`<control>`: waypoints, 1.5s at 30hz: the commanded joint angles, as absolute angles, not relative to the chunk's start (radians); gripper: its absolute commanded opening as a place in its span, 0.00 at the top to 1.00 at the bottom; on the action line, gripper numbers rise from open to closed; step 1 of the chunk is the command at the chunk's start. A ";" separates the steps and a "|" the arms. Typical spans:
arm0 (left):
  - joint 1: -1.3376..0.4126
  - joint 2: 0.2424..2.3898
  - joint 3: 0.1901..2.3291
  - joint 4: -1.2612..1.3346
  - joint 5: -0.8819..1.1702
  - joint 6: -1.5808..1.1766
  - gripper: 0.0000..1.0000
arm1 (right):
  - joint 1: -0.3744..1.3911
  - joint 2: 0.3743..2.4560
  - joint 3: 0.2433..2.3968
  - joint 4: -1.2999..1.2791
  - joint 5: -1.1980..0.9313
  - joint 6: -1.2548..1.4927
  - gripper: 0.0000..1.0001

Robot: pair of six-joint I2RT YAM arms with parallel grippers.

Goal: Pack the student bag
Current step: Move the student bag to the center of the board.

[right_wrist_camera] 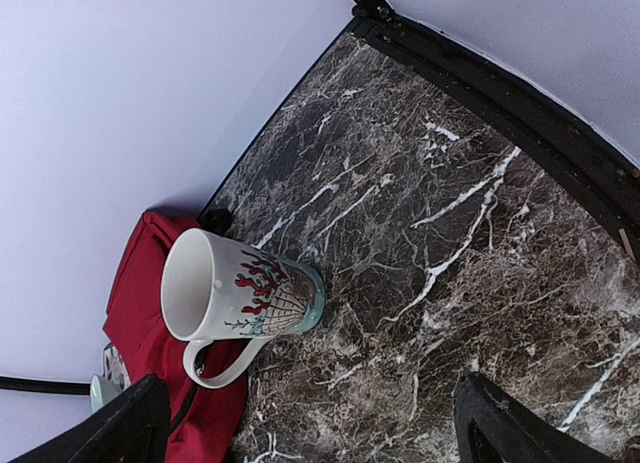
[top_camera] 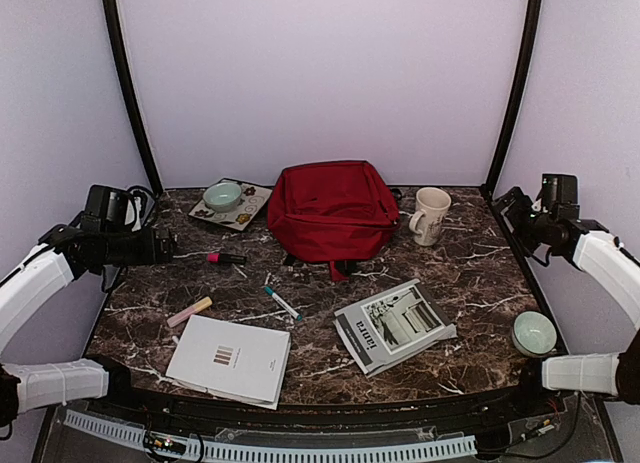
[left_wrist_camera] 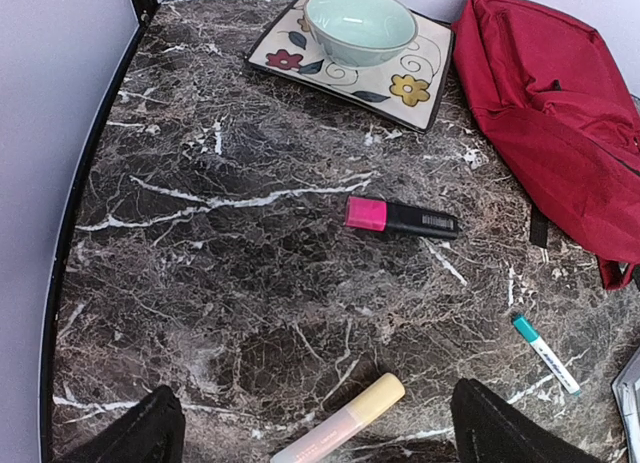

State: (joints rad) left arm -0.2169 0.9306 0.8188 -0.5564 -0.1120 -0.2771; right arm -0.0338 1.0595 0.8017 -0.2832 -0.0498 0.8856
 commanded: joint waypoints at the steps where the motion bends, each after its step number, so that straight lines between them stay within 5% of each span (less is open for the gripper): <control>1: -0.229 0.943 0.828 -0.561 -0.136 -0.280 0.04 | -0.036 1.079 0.859 -0.343 -0.007 0.902 0.01; 21: -0.230 0.859 0.703 -0.463 -0.186 -0.358 0.01 | 0.146 1.263 1.012 -0.300 0.075 0.968 0.03; 35: -0.260 1.113 0.816 -0.277 0.264 -0.428 0.05 | 0.230 1.262 1.146 -0.480 0.078 0.885 0.04; 45: -0.384 1.303 0.976 -0.088 0.297 -0.261 0.01 | 0.242 1.198 1.043 -0.440 0.024 0.797 0.05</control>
State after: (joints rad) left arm -0.3592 1.2396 0.8902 -0.1917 0.2710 -0.3305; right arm 0.2352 1.2339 1.0924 -0.4671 0.0570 0.8616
